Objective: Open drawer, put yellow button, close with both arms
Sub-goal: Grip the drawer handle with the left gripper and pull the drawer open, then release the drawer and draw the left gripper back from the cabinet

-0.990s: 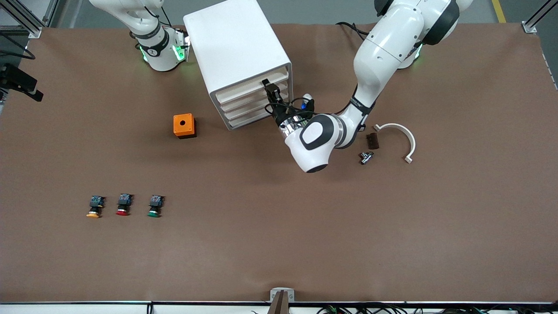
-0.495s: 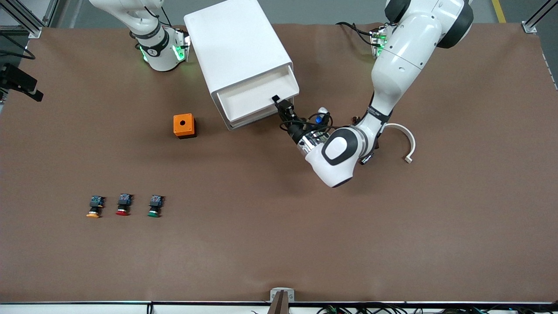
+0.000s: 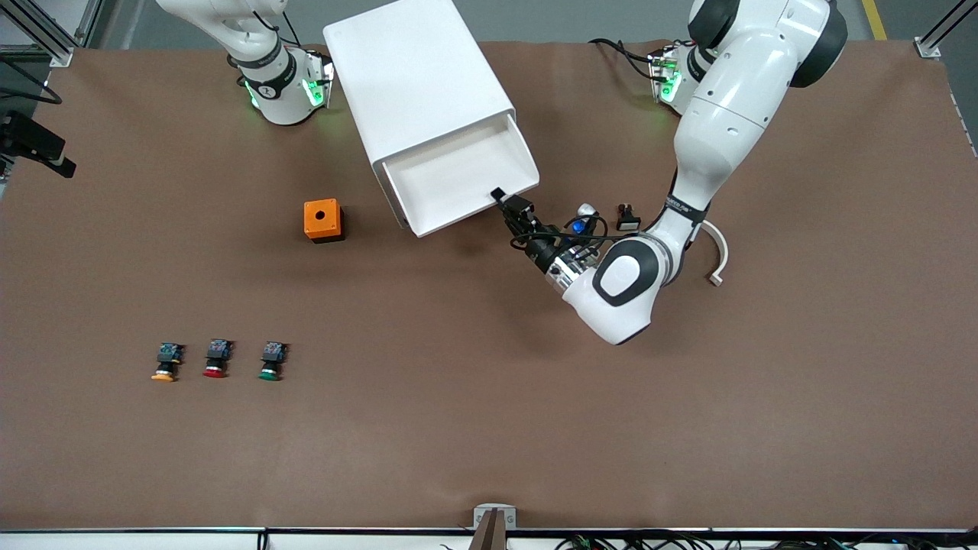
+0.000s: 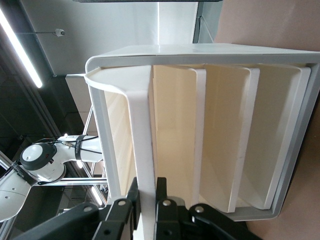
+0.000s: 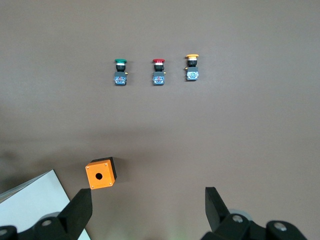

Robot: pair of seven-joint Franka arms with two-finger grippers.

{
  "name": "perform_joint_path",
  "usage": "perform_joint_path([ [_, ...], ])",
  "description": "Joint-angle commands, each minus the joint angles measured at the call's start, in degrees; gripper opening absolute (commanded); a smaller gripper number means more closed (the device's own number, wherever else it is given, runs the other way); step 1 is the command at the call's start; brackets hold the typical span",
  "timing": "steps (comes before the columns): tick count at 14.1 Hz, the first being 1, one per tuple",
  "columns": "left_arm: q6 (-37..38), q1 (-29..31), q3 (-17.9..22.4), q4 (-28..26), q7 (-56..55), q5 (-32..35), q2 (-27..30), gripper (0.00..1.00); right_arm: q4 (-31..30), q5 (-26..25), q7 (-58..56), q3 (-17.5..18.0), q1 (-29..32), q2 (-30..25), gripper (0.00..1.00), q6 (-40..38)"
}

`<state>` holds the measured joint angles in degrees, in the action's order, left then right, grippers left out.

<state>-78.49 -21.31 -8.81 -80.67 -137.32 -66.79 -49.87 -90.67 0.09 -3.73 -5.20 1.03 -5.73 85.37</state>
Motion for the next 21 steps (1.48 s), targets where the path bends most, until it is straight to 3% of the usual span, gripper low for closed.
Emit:
perform_joint_path([
  [1,0.9,1.1,0.6,0.3,1.2,0.5,-0.8,0.31,-1.1,-0.2,0.7,0.2,0.1,-1.2,1.00,0.0],
  [4,0.9,2.1,0.6,0.4,10.2,0.6,-0.4,0.80,-0.7,-0.2,0.7,0.2,0.1,-1.0,1.00,-0.8],
  [6,1.0,2.8,0.8,1.7,19.8,1.6,-0.2,0.98,-0.4,-0.2,0.9,0.2,0.1,-1.0,1.00,-1.2],
  [10,1.0,4.3,1.1,6.0,42.8,6.0,-0.1,0.99,0.1,-0.2,1.1,0.2,0.3,-0.6,1.00,-1.3],
  [12,0.8,3.6,3.1,7.5,56.1,10.5,0.1,0.99,0.2,-0.3,0.9,0.1,0.4,0.2,1.00,-1.3],
  [14,-3.1,3.3,3.6,7.7,65.5,15.4,1.8,0.99,0.2,-0.3,0.8,0.0,0.4,0.3,1.00,-1.3],
  [18,-12.7,3.3,2.9,7.7,74.0,26.7,6.4,0.99,0.2,-0.3,0.7,0.0,0.7,1.5,1.00,-1.3],
  [21,-20.1,2.9,2.7,7.5,74.5,34.9,9.5,0.99,0.2,-0.3,0.3,0.0,1.0,2.0,1.00,-1.3],
])
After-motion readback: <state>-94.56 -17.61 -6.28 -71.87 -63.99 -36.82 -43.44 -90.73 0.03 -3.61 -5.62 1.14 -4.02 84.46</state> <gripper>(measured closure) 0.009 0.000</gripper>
